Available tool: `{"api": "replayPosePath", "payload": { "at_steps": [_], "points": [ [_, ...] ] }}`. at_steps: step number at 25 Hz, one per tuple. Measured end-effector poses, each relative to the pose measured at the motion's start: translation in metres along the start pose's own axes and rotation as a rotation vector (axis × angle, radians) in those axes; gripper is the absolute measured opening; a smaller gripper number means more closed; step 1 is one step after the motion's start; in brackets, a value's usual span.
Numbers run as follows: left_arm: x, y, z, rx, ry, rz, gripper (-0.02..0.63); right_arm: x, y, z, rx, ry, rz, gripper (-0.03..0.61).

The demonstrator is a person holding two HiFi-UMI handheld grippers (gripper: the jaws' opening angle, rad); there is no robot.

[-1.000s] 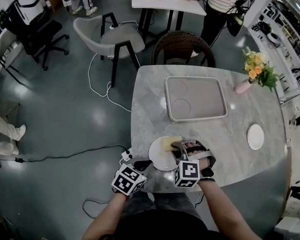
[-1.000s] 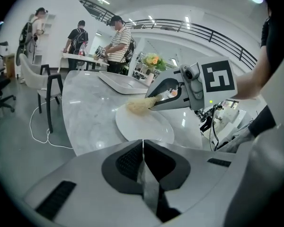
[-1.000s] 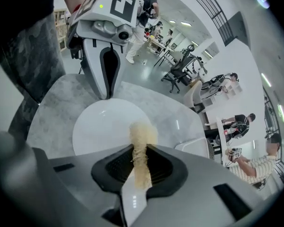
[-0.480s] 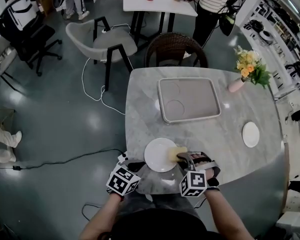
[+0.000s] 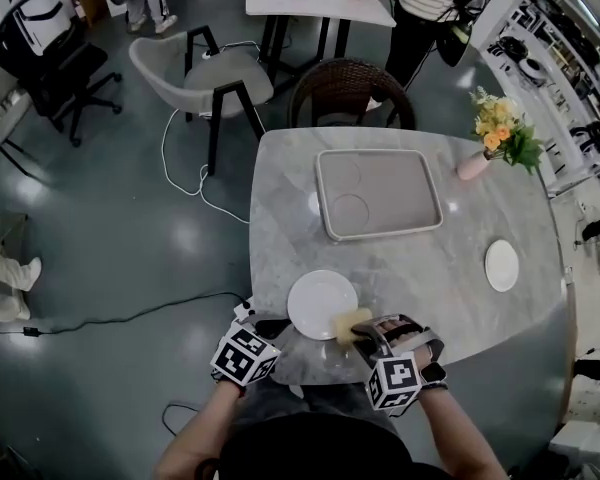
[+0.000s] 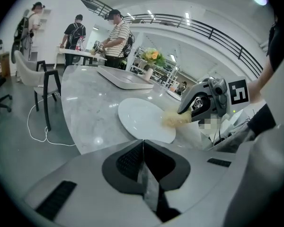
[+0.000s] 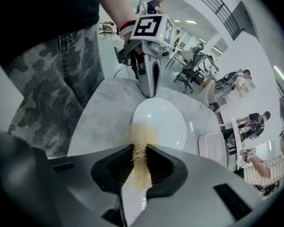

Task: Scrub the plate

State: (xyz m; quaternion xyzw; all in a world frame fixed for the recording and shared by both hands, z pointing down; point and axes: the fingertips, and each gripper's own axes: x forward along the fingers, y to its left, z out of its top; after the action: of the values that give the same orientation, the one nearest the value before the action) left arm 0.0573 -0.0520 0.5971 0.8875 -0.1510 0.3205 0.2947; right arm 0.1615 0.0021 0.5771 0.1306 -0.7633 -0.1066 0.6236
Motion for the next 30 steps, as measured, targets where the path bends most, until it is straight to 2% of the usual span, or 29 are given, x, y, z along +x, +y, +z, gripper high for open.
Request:
{"api": "replayPosePath", "payload": {
  "at_steps": [10,20,30],
  "points": [
    [0.000,-0.001,0.001,0.000,0.013,-0.008,0.014,0.001,0.011,0.040,-0.209,-0.073,0.110,0.075],
    [-0.001,-0.002,-0.002,-0.010,0.019,-0.011,0.014,0.017,-0.006,0.066,-0.231,-0.127,0.141,0.074],
    [-0.010,0.003,-0.002,-0.031,0.012,0.018,0.014,0.029,-0.046,0.082,-0.279,-0.138,0.107,0.075]
  ]
}}
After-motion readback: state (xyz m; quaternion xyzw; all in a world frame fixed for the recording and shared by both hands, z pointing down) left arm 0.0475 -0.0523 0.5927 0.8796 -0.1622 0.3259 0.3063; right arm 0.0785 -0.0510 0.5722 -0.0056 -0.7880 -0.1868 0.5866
